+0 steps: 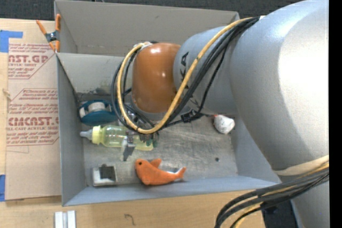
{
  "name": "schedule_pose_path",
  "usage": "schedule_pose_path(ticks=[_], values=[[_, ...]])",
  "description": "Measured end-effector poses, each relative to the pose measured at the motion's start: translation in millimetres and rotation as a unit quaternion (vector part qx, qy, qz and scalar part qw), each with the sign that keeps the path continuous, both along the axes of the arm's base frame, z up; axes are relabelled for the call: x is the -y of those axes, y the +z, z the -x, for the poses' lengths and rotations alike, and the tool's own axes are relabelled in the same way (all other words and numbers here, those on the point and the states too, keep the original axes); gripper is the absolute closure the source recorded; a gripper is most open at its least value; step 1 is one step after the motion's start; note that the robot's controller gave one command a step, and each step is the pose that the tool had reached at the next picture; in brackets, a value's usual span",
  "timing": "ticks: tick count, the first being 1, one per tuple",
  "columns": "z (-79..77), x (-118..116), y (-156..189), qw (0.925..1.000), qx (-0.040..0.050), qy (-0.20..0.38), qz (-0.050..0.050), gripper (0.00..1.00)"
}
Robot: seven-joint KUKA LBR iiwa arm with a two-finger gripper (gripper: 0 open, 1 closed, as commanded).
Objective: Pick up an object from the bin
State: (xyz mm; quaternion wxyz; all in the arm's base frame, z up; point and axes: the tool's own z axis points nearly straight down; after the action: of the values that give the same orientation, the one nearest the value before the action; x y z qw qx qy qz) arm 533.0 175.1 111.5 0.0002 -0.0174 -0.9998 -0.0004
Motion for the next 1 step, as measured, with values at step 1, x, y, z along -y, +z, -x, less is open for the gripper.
schedule_pose_path(ticks=[1], values=[[-0.5, -0.3, 11.9, 1.0, 0.0014, 0.0, 0.0, 1.0]])
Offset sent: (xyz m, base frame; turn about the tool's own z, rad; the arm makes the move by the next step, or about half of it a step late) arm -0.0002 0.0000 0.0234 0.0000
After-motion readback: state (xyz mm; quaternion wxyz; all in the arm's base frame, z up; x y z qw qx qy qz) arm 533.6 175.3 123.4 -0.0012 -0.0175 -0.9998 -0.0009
